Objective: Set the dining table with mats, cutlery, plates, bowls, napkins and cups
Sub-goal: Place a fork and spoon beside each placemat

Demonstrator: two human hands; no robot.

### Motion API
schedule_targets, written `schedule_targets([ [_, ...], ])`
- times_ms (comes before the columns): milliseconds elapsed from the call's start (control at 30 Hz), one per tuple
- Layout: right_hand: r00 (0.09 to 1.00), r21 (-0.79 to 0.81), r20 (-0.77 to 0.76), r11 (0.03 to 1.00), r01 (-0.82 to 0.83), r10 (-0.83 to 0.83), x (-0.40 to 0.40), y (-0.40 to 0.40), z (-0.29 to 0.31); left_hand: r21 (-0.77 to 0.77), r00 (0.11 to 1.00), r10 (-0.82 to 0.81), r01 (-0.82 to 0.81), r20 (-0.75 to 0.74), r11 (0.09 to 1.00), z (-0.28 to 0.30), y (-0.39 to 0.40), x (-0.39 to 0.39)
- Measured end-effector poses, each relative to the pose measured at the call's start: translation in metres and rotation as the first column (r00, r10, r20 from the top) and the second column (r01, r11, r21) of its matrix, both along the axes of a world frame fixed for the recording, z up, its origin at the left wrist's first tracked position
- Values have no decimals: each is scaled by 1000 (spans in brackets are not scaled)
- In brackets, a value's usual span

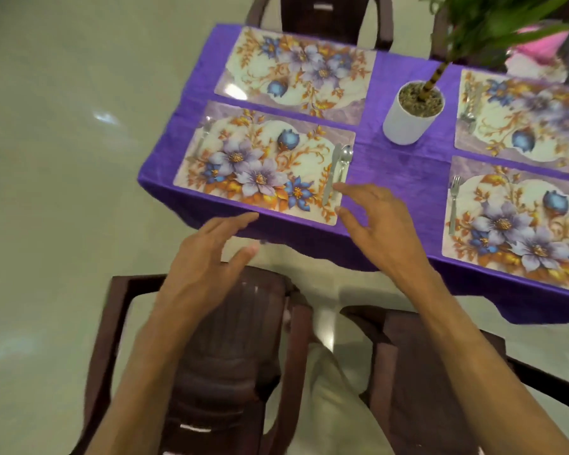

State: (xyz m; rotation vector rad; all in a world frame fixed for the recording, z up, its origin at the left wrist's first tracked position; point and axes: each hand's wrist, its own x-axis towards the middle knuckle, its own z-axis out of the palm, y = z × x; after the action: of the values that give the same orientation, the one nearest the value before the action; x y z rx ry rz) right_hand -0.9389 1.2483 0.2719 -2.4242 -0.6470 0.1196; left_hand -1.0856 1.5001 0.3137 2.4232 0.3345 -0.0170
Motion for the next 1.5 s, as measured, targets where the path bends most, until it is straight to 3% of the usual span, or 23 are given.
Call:
schedule_targets([
  [133,996,37,52,996,-79,77,-105,-14,61,7,993,87,-88,79,996,59,-12,-128],
  [300,978,66,171,990,-128,115,-247,-56,113,-30,980,123,-120,155,992,84,-45,-288],
  [533,971,82,169,979,-185,169,-398,-134,148,-11,991,48,-47,123,999,106,-124,-418],
  [867,996,79,78,996,29,-35,-503,-331,154,-189,994,-69,83,82,978,85,-308,-457],
  [1100,949,172,100,945,279,-298,-536,-549,157,-113,942,-322,332,98,937,69,-506,-448],
  [1300,954,144,61,949,281,-292,-552,-736,164,-100,912,-380,397,155,912,65,-682,-447],
  [1500,962,70,-41,960,273,-270,-536,-846,174,-123,916,-381,396,125,910,85,-796,-422],
])
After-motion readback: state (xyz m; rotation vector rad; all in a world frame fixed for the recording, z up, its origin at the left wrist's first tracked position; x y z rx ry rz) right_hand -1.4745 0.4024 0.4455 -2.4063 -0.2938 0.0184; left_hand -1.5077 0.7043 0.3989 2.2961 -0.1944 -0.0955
